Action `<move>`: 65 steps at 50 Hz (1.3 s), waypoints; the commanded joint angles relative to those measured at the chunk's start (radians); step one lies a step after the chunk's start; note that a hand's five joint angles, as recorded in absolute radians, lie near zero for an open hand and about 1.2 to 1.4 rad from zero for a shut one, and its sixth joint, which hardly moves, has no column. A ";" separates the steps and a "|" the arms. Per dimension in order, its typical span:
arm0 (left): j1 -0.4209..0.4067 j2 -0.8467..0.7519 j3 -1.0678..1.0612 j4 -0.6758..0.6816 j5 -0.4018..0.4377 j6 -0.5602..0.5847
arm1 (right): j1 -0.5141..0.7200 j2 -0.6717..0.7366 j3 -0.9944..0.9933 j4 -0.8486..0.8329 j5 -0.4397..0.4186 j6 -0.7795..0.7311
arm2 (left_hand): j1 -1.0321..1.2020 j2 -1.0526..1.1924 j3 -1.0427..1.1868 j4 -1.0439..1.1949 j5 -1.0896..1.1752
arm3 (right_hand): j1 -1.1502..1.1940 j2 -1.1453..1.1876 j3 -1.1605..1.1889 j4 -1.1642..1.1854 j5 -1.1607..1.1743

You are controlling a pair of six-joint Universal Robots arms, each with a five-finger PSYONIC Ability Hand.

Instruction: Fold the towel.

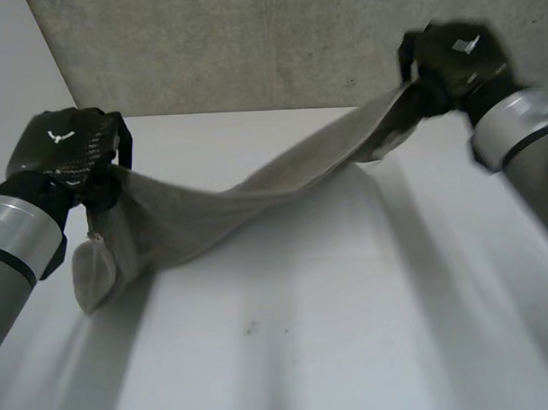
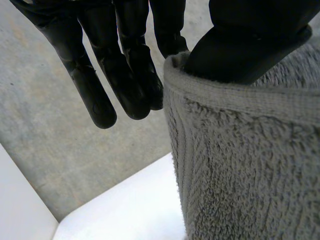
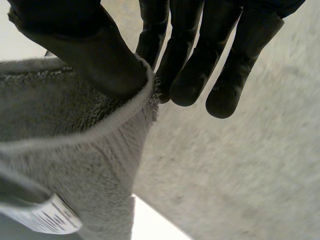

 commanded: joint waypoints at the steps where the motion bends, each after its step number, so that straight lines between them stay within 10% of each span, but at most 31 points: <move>1: 0.017 0.019 0.001 -0.034 0.011 0.003 | -0.034 -0.085 -0.167 0.489 -0.063 -0.260 | 0.201 0.179 0.180 0.179 0.194 | 0.054 0.063 0.052 0.054 0.053; 15: 0.026 -0.217 0.024 -0.223 0.017 0.030 | -0.026 -0.028 -0.133 0.717 -0.014 -0.462 | 0.201 0.179 0.180 0.179 0.194 | 0.054 0.063 0.052 0.054 0.053; 23: 0.028 -0.419 0.180 -0.214 0.014 0.101 | -0.020 0.233 -0.260 0.694 -0.005 -0.554 | 0.201 0.179 0.180 0.179 0.194 | 0.054 0.063 0.052 0.054 0.053; 28: 0.028 -0.530 0.506 -0.102 0.010 0.086 | 0.004 0.473 -0.637 0.524 0.018 -0.542 | 0.201 0.179 0.180 0.179 0.194 | 0.054 0.063 0.052 0.054 0.053; 37: 0.026 -0.518 0.818 0.176 0.004 -0.105 | 0.018 0.461 -0.857 0.086 0.012 -0.368 | 0.201 0.179 0.180 0.179 0.194 | 0.054 0.063 0.052 0.054 0.053; 50: 0.040 -0.390 0.499 0.245 0.007 -0.172 | -0.011 0.274 -0.506 -0.004 -0.136 -0.221 | 0.201 0.179 0.180 0.179 0.194 | 0.054 0.063 0.052 0.054 0.053; 65: 0.083 -0.433 -0.037 0.257 0.017 0.008 | -0.104 0.364 0.058 0.152 -0.247 -0.472 | 0.201 0.179 0.180 0.179 0.194 | 0.054 0.063 0.052 0.054 0.053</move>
